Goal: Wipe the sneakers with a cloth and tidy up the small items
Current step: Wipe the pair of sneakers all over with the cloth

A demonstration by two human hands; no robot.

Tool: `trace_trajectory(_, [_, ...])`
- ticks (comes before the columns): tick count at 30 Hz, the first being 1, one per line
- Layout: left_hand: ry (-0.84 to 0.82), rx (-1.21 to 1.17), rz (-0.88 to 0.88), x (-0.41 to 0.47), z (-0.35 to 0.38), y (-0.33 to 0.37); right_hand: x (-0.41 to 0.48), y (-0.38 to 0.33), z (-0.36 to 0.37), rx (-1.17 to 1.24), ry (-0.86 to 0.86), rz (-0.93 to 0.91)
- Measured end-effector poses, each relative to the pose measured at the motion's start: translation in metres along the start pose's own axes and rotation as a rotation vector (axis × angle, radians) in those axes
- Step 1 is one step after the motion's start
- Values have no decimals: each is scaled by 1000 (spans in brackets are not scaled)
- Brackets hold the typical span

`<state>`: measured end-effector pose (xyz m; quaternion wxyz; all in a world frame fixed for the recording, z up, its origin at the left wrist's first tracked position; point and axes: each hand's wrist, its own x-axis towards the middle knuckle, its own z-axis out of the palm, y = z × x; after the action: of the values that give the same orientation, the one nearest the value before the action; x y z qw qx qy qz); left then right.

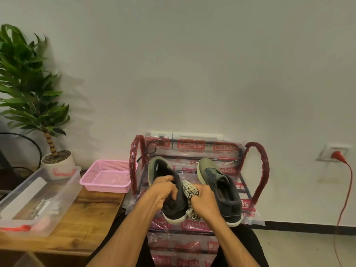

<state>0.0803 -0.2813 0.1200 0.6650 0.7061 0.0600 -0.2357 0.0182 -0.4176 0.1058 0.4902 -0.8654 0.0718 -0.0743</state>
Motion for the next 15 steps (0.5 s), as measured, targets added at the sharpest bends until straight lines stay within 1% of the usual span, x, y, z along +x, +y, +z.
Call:
trace_trajectory(3, [17,-14,39,1,-4,9,-1,-4,-4,64,16,-48])
trace_trajectory(6, [-10,42,68,-3,-8,23,-4,-3,-11,141,-9,-58])
trace_trajectory(9, [-34,69,84,-1,-20,19,-4,7,-19,313,-3,17])
trace_trajectory(11, [-33,48,79,-1,-25,14,-4,10,-19,379,85,93])
trace_trajectory(13, [-30,3,71,-1,-27,11,-2,11,-16,378,152,122])
trace_trajectory(15, [-29,-27,80,2,-27,9,-2,8,-12,249,147,95])
